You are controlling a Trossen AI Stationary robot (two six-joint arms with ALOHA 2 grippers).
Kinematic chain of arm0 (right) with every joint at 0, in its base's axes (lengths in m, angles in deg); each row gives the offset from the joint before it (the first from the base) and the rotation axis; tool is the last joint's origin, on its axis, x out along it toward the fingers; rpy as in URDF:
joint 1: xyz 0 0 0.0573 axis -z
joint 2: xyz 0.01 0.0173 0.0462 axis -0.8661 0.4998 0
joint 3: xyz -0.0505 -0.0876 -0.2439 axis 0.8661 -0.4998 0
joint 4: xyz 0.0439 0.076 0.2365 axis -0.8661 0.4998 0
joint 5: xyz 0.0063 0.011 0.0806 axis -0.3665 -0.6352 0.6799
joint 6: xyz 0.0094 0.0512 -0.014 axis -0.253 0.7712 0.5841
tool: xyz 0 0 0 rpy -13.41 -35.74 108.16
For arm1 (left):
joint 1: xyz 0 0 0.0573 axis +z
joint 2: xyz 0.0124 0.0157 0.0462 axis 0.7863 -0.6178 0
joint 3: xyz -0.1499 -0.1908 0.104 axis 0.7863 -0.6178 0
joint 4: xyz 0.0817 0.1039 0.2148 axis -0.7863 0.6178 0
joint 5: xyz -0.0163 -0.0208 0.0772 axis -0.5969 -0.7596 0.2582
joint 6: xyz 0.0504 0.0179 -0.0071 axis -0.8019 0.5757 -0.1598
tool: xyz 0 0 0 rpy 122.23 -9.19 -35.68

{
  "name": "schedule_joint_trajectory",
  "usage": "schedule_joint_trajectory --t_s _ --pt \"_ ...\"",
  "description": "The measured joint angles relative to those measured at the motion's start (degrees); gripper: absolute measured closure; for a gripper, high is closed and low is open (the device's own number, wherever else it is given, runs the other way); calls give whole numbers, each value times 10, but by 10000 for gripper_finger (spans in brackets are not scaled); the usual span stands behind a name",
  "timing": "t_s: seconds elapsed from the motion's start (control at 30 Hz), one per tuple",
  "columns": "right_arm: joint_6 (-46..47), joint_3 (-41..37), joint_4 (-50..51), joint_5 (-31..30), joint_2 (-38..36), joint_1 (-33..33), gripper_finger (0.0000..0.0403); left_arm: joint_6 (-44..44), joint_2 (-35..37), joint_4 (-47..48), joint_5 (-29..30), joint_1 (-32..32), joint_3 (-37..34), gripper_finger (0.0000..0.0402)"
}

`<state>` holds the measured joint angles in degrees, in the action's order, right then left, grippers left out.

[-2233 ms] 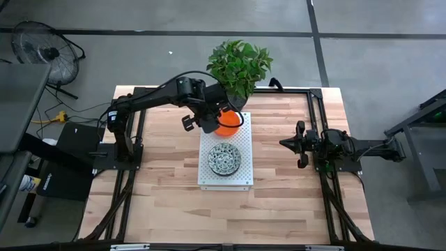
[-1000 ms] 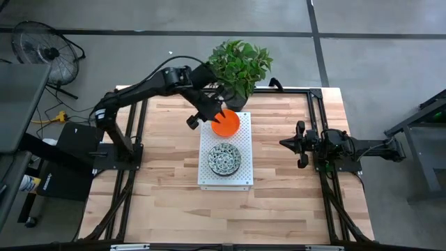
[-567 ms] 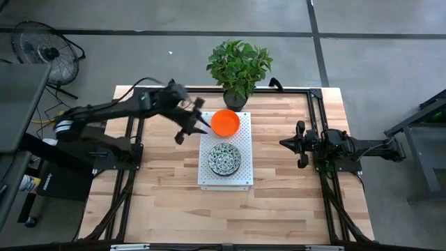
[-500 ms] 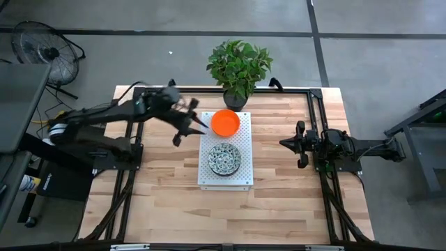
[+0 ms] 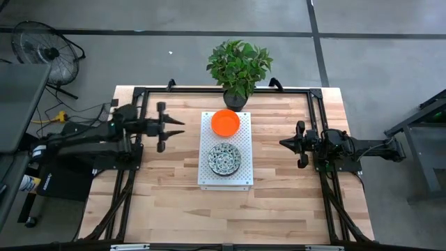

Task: Pick & Place Mini bowls
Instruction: Return to Home Position

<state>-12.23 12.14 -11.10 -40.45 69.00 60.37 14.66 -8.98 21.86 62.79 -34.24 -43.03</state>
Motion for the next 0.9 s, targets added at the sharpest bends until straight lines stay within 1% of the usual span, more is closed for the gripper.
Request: schedule_joint_trajectory --t_s 0.13,0.23,0.37,0.43,0.5,0.6,0.73,0.8,0.9 --pt "0 0 0 0 0 0 402 54 104 -31 7 0 -42 285" --pt "0 0 0 0 0 0 402 111 162 -46 19 0 -82 285" --pt "0 0 0 0 0 0 402 150 246 -46 53 0 -138 285" --pt "0 0 0 0 0 0 402 171 285 -52 57 0 -161 285" --pt "0 0 0 0 0 0 402 191 318 -37 49 0 -178 285" --pt "0 0 0 0 0 0 402 217 318 -40 18 0 -178 285" --pt "0 0 0 0 0 0 402 231 318 -9 -1 0 -179 287" --pt "0 0 0 0 0 0 402 236 318 -4 -4 0 -179 294" --pt "0 0 0 1 0 0 402 241 318 -11 -44 0 -179 314"
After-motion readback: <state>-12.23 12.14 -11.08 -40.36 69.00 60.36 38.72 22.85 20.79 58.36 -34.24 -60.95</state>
